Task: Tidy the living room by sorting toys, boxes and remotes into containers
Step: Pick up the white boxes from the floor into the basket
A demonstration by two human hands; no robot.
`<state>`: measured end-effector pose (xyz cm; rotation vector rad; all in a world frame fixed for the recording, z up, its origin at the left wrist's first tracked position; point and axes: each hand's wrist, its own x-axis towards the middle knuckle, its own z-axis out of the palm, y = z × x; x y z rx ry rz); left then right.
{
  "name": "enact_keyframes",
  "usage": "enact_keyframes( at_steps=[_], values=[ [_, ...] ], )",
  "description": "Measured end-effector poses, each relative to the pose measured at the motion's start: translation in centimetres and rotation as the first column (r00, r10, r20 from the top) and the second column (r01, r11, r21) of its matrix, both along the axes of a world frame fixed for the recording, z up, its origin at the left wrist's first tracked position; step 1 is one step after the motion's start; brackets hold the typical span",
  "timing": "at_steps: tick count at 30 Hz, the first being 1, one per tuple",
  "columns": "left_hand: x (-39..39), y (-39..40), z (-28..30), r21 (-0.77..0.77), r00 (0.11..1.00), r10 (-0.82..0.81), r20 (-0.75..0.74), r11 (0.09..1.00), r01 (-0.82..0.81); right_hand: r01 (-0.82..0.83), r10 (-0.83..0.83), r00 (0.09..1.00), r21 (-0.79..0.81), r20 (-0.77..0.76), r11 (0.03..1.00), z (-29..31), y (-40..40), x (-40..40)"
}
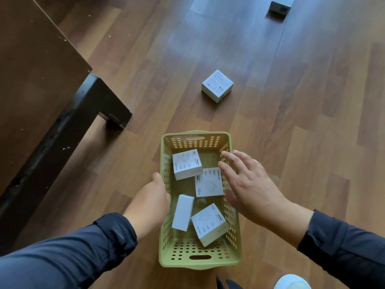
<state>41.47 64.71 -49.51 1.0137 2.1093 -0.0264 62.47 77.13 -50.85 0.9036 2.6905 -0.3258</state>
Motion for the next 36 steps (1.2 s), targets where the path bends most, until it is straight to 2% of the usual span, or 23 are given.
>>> enact_keyframes(
  at_steps=[8, 11, 14, 17, 20, 24, 36],
  values=[
    [-0.3, 1.7, -0.2, 0.005, 0.996, 0.093, 0.007, 0.996, -0.093, -0.029, 0.028, 0.998, -0.001, -0.047, 1.000, 0.3, 2.7, -0.9],
    [-0.6, 2.3, -0.5, -0.002, 0.983, 0.166, 0.084, 0.986, -0.166, -0.017, 0.015, 0.997, -0.027, -0.074, 0.999, 1.0, 3.8, -1.4],
    [-0.9, 2.4, -0.6, -0.012, 0.966, 0.213, 0.146, 0.977, -0.214, 0.112, -0.127, 0.981, -0.105, -0.147, 0.988, 1.3, 3.7, -1.5],
    [-1.0, 2.5, -0.4, 0.003, 0.968, 0.211, 0.135, 0.977, -0.214, 0.260, -0.281, 0.956, -0.196, -0.088, 0.945, 0.8, 3.2, -1.0],
    [-1.3, 2.8, 0.0, -0.029, 0.960, 0.230, 0.159, 0.973, -0.228, 0.286, -0.303, 0.953, -0.259, -0.026, 0.922, 0.4, 3.0, -0.8],
    [-0.9, 3.2, 0.9, -0.059, 0.923, 0.293, 0.249, 0.956, -0.288, 0.312, -0.361, 0.928, -0.341, -0.090, 0.887, 0.0, 3.0, -0.3],
    [1.9, 8.7, 4.5, -0.069, 0.937, 0.301, 0.177, 0.954, -0.293, 0.371, -0.507, 0.814, -0.419, -0.284, 0.829, 0.7, 6.8, 1.8]
  ],
)
